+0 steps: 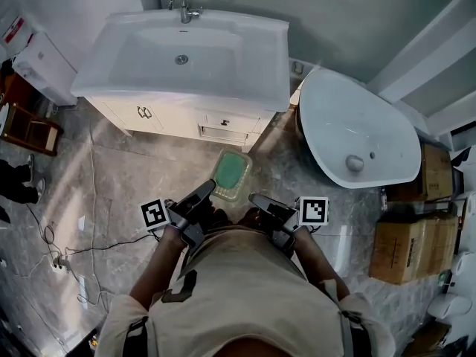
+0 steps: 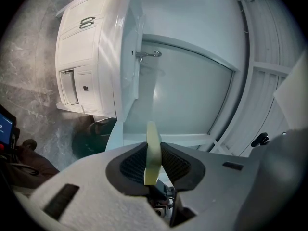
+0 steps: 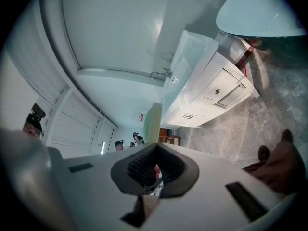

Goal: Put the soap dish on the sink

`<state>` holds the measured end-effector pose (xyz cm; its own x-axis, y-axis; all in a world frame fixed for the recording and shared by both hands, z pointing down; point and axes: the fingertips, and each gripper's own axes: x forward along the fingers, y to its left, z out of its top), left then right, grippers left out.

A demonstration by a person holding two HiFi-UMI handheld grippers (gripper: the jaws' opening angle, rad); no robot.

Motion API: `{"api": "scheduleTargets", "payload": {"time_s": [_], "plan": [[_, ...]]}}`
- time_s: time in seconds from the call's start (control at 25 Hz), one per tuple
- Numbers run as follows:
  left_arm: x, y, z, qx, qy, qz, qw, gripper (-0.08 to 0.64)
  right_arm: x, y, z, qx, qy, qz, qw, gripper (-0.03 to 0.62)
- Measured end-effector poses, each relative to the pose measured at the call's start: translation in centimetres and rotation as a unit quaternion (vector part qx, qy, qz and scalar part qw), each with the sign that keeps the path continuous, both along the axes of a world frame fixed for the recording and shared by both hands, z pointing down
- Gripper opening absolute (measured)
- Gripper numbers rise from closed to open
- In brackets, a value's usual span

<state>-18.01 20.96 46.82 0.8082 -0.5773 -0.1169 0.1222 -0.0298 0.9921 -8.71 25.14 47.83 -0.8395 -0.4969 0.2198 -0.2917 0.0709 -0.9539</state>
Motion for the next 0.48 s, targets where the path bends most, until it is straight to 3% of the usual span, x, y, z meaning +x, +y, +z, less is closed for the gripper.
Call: {"api": "scheduleTargets", "payload": {"time_s": [0.32, 0.48], "plan": [[1.5, -1.8, 0.0, -0.002, -0.004, -0.01, 0.9999, 0.086, 1.7, -2.0, 0.4, -0.008, -0.006, 0.005, 1.0, 0.011], [2.0, -3.1, 0.0, -0.003, -0.015, -0.023, 0.9996, 0.086, 1.8, -3.9, -0.2, 0.009, -0.012, -0.022, 1.0, 0.011]]}}
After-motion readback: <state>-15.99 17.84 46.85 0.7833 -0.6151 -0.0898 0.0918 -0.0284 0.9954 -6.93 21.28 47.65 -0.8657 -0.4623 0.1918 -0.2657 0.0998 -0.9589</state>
